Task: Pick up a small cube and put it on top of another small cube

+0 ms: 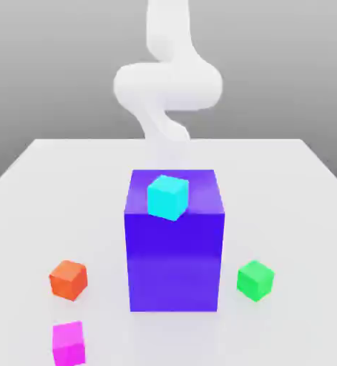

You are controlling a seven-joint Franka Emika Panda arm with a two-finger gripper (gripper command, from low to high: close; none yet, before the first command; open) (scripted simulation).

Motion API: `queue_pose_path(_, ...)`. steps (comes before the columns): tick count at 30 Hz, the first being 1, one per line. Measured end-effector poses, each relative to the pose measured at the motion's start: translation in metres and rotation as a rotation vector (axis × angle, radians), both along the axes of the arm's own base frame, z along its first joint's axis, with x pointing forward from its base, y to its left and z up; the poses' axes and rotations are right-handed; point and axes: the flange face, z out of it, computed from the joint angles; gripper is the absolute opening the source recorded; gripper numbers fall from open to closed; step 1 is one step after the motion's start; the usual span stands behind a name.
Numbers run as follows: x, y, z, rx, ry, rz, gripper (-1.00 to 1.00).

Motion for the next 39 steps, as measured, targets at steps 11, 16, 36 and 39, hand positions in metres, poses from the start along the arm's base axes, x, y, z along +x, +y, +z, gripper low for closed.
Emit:
queue_pose_path(11, 0.021, -0.072, -0.031, -0.287, 0.022, 0.370, 0.00)
queue_pose_path(16, 0.036, -0.099, -0.056, -0.414, 0.039, 0.545, 0.00)
queue_pose_path(36, 0.106, -0.160, -0.212, -0.887, 0.107, 1.354, 0.00)
queue_pose_path(39, 0.115, -0.162, -0.241, -0.950, 0.111, 1.493, 0.00)
